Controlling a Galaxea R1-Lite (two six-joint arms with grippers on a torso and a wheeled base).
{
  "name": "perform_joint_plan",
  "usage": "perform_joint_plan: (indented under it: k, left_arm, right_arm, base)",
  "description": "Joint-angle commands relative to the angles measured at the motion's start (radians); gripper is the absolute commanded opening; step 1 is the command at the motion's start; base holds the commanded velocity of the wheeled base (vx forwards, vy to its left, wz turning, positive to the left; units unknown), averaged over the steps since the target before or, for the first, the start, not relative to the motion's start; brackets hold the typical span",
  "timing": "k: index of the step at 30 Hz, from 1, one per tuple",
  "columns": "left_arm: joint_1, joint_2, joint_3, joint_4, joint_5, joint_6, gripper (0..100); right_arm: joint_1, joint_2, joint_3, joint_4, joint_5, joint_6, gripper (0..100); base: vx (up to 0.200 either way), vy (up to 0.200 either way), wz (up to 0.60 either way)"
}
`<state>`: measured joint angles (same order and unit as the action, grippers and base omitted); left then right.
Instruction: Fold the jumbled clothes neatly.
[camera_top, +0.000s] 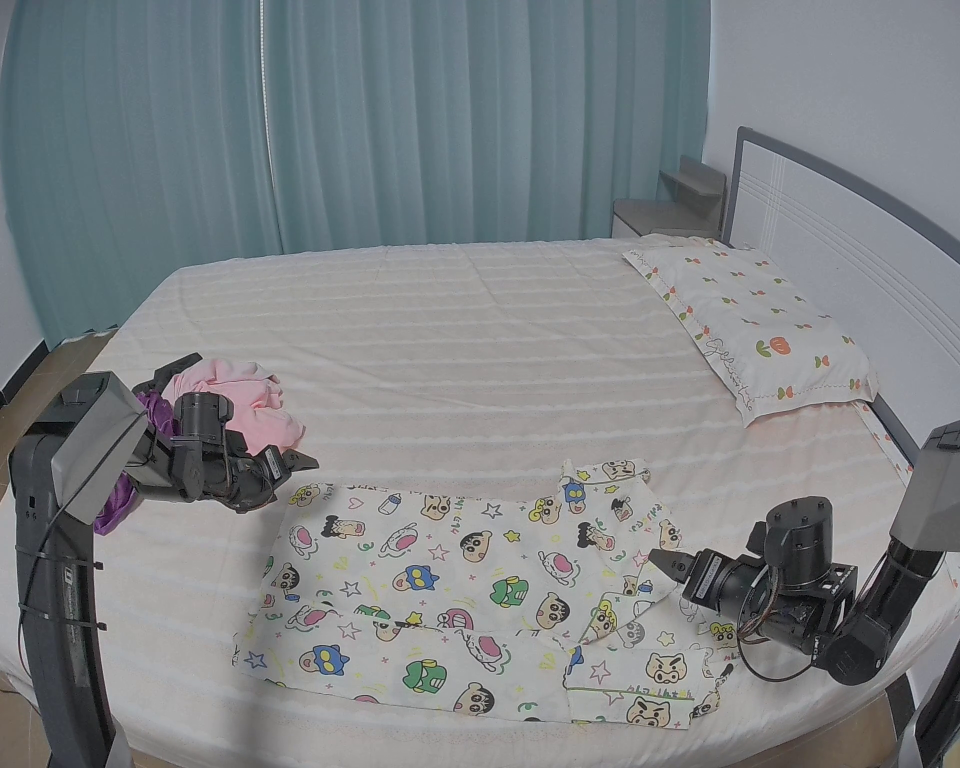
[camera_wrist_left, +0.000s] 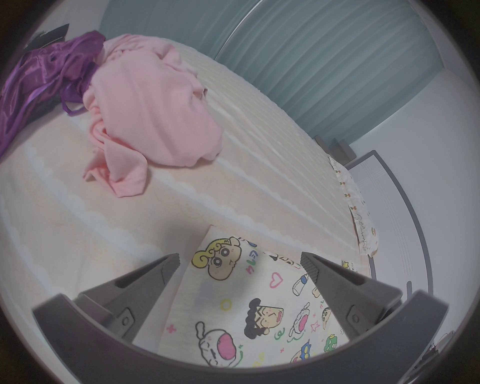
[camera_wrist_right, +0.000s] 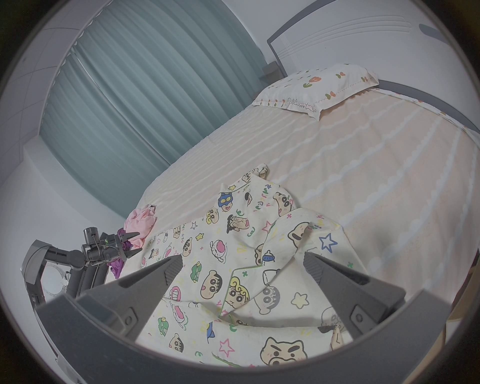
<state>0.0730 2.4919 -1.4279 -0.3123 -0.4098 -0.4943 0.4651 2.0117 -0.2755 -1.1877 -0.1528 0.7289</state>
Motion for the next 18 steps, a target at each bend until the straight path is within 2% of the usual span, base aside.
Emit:
perform_joint_plan:
  k: [1,14,15,18]
  left_arm:
    - [-0.01,0.065,-0.066,0.025,0.002,0.0,100]
    - [-0.033,0.107,-0.098,0.036,0.009,0.006,100]
    - [-0.033,0.107,-0.1,0.039,0.009,0.008,0]
    - [-0.035,0.107,-0.1,0.053,0.009,0.011,0]
  right_arm:
    - [0.0,0.016,-0.004,-0.001,-0.001,0.0,100]
    - [0.001,0.021,-0.008,-0.001,-0.001,-0.005,100]
    - [0.001,0.021,-0.016,-0.001,0.001,-0.006,100]
    - [0.0,0.025,-0.025,-0.001,-0.001,-0.009,100]
  base:
    - [0.0,0.0,0.0]
    - [0.0,0.0,0.0]
    - [0.0,0.0,0.0]
    - [0.0,0.0,0.0]
